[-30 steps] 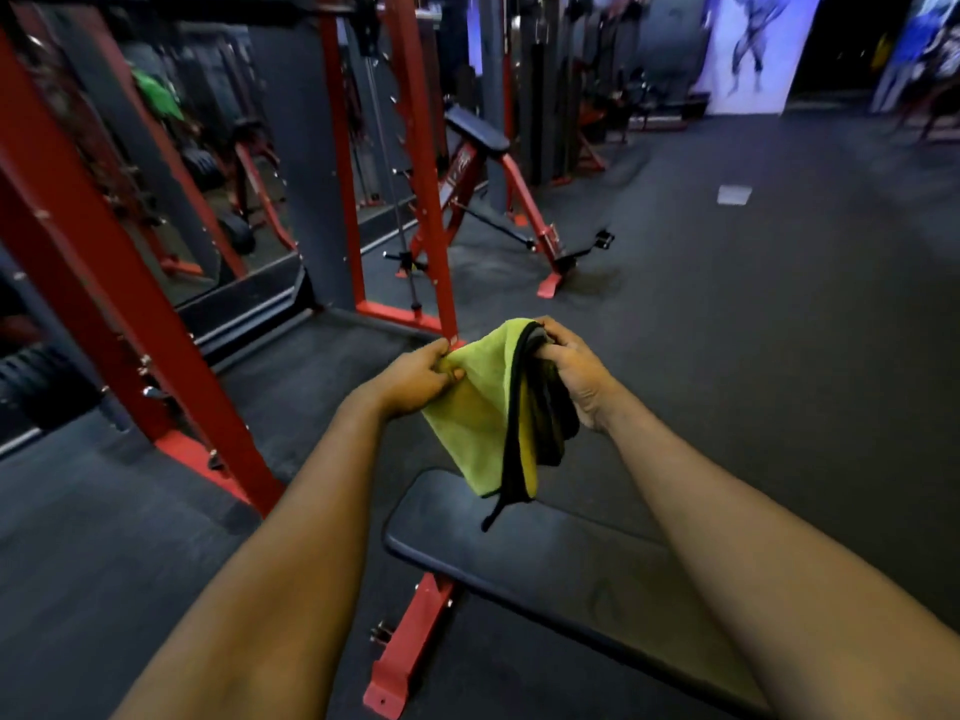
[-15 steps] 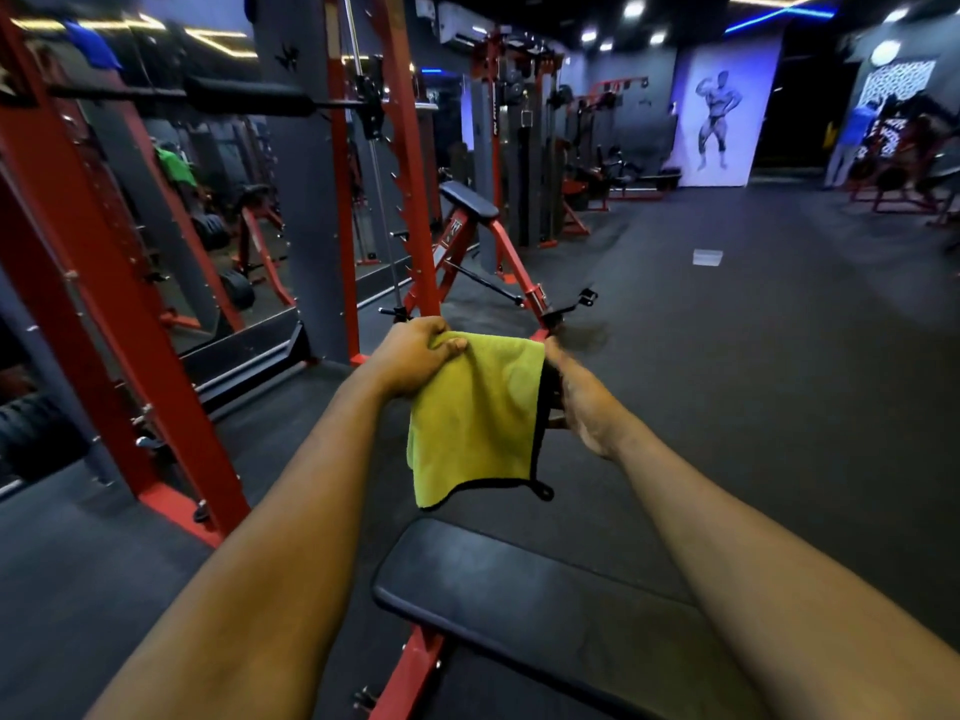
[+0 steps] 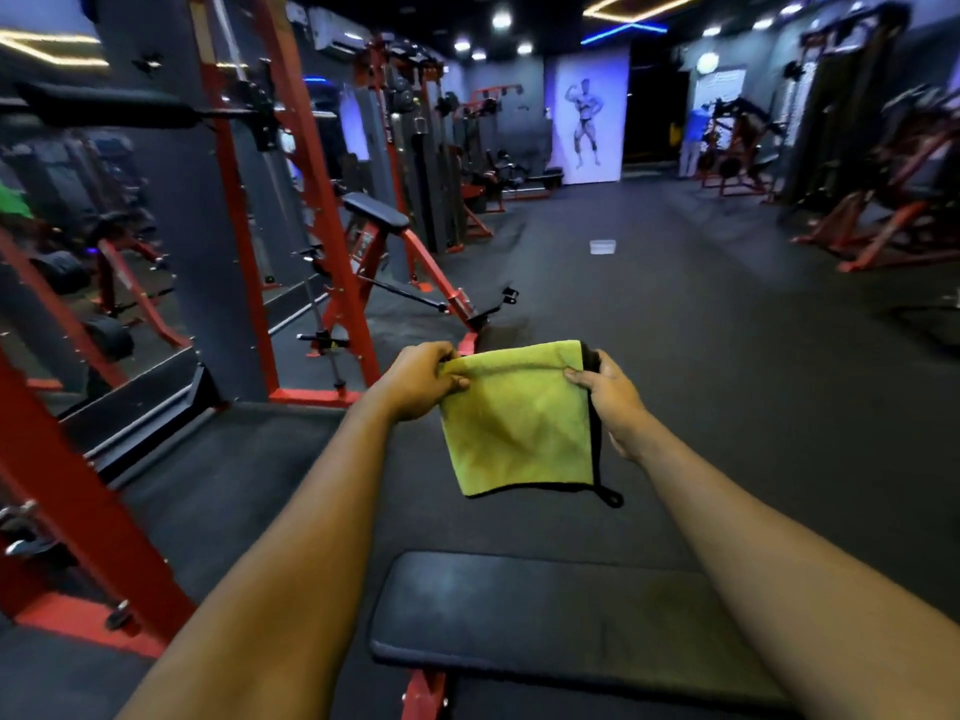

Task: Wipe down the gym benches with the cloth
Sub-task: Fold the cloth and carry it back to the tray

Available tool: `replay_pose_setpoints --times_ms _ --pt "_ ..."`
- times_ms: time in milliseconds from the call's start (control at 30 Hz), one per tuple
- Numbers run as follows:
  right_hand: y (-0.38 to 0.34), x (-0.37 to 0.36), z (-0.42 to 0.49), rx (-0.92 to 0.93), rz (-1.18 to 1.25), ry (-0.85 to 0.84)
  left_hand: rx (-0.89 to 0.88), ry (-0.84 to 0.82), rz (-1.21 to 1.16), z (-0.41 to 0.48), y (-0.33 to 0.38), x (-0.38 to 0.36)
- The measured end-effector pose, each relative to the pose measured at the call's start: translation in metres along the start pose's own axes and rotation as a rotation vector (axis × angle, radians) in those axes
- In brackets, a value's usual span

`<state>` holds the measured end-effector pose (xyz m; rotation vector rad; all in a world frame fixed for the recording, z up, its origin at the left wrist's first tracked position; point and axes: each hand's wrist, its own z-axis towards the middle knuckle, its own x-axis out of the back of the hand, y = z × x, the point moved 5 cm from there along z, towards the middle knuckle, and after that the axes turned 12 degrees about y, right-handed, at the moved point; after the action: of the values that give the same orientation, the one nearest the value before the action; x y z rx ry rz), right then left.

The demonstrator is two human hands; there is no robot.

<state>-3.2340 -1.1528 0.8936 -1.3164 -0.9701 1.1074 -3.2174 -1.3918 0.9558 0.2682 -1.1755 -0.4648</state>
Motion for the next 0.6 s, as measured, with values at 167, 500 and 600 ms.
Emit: replay_pose_setpoints --times_ms 167,500,600 --pt "0.003 0.028 -0.014 -0.03 0.026 0.18 -0.129 -0.018 -0.094 0.019 0.019 -0.022" --pt "-0.015 0.129 -0.067 -0.004 -0.039 0.448 -0.345 -0.097 -0.269 0.021 0.107 -0.071" --pt "-0.022 0.163 -0.089 0.0 -0.064 0.511 -0.405 -0.124 -0.296 0.012 0.139 -0.085"
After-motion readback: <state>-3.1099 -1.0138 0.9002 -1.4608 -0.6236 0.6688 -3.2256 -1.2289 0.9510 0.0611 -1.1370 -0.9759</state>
